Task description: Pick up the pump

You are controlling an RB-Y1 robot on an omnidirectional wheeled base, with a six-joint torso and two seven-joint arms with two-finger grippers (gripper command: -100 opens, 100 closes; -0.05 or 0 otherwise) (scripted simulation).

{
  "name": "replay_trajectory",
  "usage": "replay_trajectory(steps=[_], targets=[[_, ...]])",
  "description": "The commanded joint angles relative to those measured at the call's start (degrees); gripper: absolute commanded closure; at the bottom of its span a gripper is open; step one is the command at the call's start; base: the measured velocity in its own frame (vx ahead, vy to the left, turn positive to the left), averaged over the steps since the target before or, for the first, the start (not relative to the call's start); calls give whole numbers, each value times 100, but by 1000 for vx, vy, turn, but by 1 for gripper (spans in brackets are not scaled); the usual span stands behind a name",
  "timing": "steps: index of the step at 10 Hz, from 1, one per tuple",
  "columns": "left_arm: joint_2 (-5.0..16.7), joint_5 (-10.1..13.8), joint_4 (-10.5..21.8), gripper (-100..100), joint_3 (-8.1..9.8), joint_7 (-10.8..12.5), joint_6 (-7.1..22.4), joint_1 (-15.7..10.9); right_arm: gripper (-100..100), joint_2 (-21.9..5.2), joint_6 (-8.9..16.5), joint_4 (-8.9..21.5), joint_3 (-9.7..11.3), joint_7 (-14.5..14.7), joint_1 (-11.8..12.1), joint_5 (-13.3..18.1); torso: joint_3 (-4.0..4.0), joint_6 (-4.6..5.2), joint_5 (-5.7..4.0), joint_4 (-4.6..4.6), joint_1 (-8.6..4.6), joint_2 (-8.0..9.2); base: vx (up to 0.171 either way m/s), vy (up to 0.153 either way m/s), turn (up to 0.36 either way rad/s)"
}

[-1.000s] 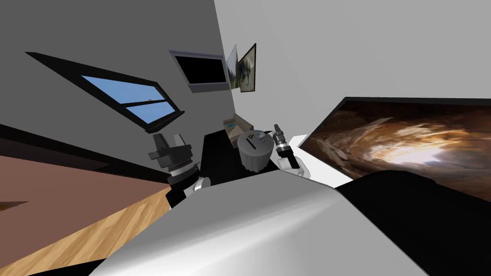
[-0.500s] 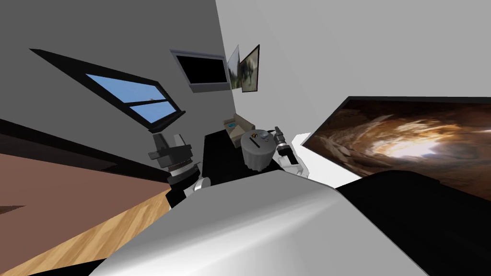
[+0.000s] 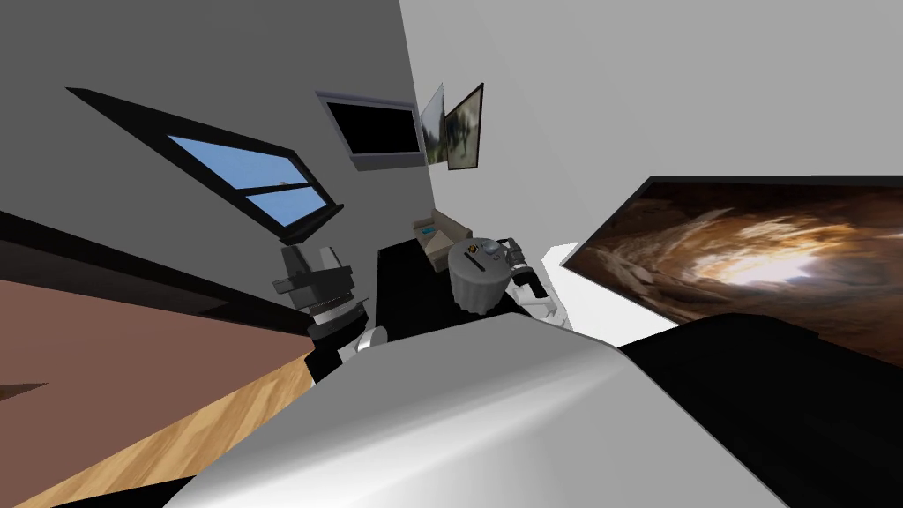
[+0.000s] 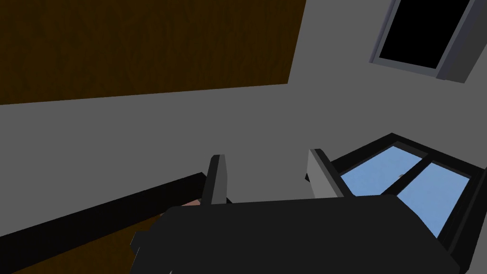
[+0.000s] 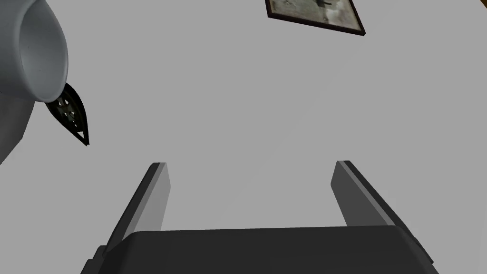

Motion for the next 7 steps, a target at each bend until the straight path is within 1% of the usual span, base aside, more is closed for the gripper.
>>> replay_trajectory(steps=[1, 2, 3, 4, 5, 6, 7], targets=[[0, 0, 0, 0, 0, 0, 0, 0, -100, -32, 286, 206, -147, -115, -98, -103, 0, 0, 0, 0, 0, 0, 44, 159, -15], [0, 0, 0, 0, 0, 0, 0, 0, -100, -32, 456, 206, -147, -115, -98, -103, -5, 0, 0, -2, 2, -8, 51, 105, -17], [0, 0, 0, 0, 0, 0, 0, 0, -100, -79, 638, 427, -285, -225, -193, -200, -7, 0, -2, -3, -13, -12, 59, 122, 2], [0, 0, 0, 0, 0, 0, 0, 0, -100, -79, 812, 427, -285, -225, -193, -200, -10, -1, -3, -4, -9, -16, 59, 129, -7], [0, 0, 0, 0, 0, 0, 0, 0, -100, -137, 1031, 651, -428, -341, -287, -300, -10, 0, -2, -4, -9, -17, 62, 149, -2], [0, 0, 0, 0, 0, 0, 0, 0, -100, -137, 1161, 656, -428, -341, -287, -300, -11, 0, -1, -5, -2, -18, 67, 115, -11], [0, 0, 0, 0, 0, 0, 0, 0, -100, -204, 1324, 890, -575, -463, -380, -404, -12, 0, -2, -5, -13, -20, 99, 133, 12]])
